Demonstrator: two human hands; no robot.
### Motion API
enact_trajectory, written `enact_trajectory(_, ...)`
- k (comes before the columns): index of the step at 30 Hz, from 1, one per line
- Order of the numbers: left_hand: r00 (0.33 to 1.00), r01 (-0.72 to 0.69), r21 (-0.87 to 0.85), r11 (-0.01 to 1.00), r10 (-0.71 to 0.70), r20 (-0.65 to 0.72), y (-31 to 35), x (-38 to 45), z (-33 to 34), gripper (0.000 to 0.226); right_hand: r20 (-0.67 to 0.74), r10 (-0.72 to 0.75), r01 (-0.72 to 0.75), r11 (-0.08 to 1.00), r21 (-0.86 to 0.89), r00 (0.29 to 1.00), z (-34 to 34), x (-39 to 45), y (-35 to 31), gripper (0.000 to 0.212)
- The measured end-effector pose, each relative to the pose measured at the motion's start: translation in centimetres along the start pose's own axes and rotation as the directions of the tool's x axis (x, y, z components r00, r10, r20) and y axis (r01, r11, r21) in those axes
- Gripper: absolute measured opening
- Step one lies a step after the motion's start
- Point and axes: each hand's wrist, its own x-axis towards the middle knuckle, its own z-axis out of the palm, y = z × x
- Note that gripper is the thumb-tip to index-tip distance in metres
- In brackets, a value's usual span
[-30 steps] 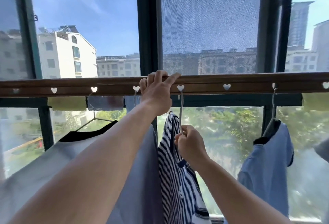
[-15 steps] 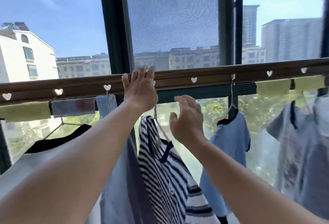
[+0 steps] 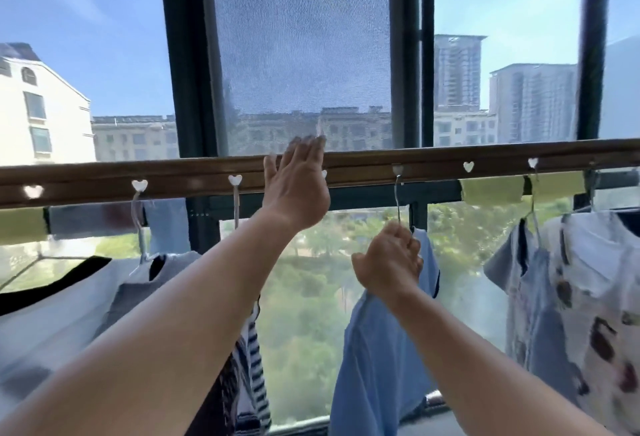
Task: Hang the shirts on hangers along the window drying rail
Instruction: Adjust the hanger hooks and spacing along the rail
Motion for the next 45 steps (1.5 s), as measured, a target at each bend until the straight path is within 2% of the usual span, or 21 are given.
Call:
enact_trajectory(3, 0.998, 0.062, 0.021, 0.998, -0.062, -0.008, 1.3, 0.9, 1.0, 0.061, 0.068, 0.05, -0.054, 0.997, 0.051, 0.996, -1.1, 1.7, 2.7, 0.067)
enact_trajectory(6, 0.995, 0.092, 0.056, 0.994, -0.093, 0.019, 2.5, 1.2, 1.9, 0.058, 0.112, 0.025, -0.037, 0.994, 0.103, 0.993, -1.7, 2.9, 4.8, 0.031)
enact_trajectory(8, 0.996, 0.089, 0.086, 0.992, -0.091, 0.025, 3.0, 1.2, 2.3, 0.06, 0.121, -0.001, -0.011, 0.995, 0.095, 0.993, -2.0, 3.4, 5.9, 0.017)
enact_trajectory(11, 0.995, 0.096, 0.124, 0.988, -0.099, 0.018, 3.8, 1.1, 2.8, 0.066, 0.137, -0.118, 0.118, 0.993, 0.009, 0.984, -2.6, 3.8, 7.4, 0.024)
enact_trajectory(15, 0.995, 0.101, 0.135, 0.986, -0.103, 0.008, 4.7, 1.0, 2.9, 0.078, 0.073, -0.162, 0.145, 0.969, 0.199, 0.984, -3.4, 4.1, 8.4, 0.017)
enact_trajectory(18, 0.991, 0.132, 0.107, 0.985, -0.136, 0.023, 5.3, 0.9, 3.0, 0.087, 0.035, -0.249, 0.233, 0.941, 0.246, 0.968, -3.8, 4.5, 8.8, 0.025)
enact_trajectory(26, 0.989, 0.134, 0.092, 0.987, -0.139, 0.053, 6.0, 1.0, 2.5, 0.088, -0.026, -0.49, 0.471, 0.82, 0.324, 0.871, -4.5, 2.8, 7.4, 0.017)
enact_trajectory(35, 0.99, 0.083, 0.006, 0.997, -0.083, 0.113, 4.8, 2.2, 0.7, 0.08, 0.05, -0.5, 0.466, 0.836, 0.29, 0.865, -2.2, 1.9, 4.6, 0.021)
enact_trajectory(45, 0.994, 0.061, -0.03, 0.998, -0.058, 0.096, 3.1, 1.6, 0.2, 0.078, 0.094, -0.45, 0.404, 0.862, 0.307, 0.888, 0.0, 2.1, 2.7, 0.022)
